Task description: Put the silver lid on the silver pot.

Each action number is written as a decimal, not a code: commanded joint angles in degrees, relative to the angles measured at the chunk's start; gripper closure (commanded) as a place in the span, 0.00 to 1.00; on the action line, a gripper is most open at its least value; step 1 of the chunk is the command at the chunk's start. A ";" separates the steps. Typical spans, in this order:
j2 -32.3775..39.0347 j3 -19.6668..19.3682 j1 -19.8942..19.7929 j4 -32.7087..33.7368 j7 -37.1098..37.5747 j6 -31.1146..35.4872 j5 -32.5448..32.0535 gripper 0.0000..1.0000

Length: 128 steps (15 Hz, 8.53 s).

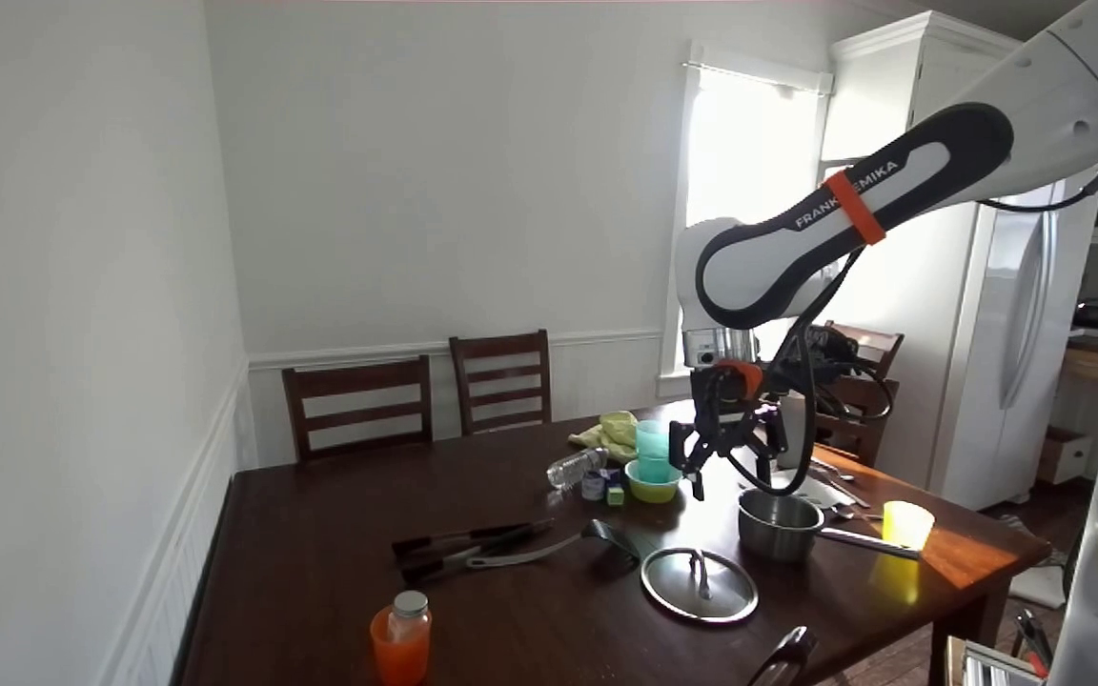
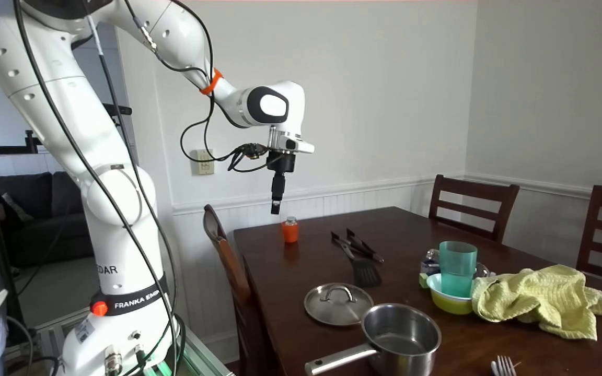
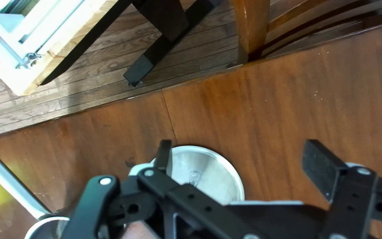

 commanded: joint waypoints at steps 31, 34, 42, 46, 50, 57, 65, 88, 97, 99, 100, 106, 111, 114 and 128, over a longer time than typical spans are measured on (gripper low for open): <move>35.33 -12.32 -2.97 3.99 2.91 38.46 -4.67 0.00; 38.76 -11.86 -2.82 6.74 0.33 39.06 0.39 0.00; 45.51 -11.39 -2.53 13.27 -4.69 37.54 9.18 0.13; 46.75 -11.23 -2.55 14.69 -7.01 36.89 11.67 0.47; 46.82 -11.39 -2.37 15.20 -7.82 36.04 12.21 0.75; 45.35 -11.92 -2.56 15.33 -8.09 34.25 12.14 0.97; 42.05 -13.40 -2.94 14.71 -9.44 31.86 11.47 0.98; 32.39 -20.19 -11.70 15.53 -18.58 25.05 13.04 0.98; 33.64 -21.03 -11.46 15.26 -15.78 25.96 10.96 0.98; 33.70 -21.65 -11.78 15.38 -15.75 26.31 10.28 0.98; 33.53 -22.04 -11.93 15.34 -16.10 26.84 9.94 0.98; 33.64 -23.50 -13.75 14.72 -20.64 29.87 10.86 0.98; 34.56 -23.88 -16.19 14.44 -24.34 32.69 12.18 0.98; 35.62 -23.29 -17.67 14.69 -26.40 33.52 13.88 0.98; 39.62 -19.73 -20.25 16.79 -31.15 35.60 24.13 0.98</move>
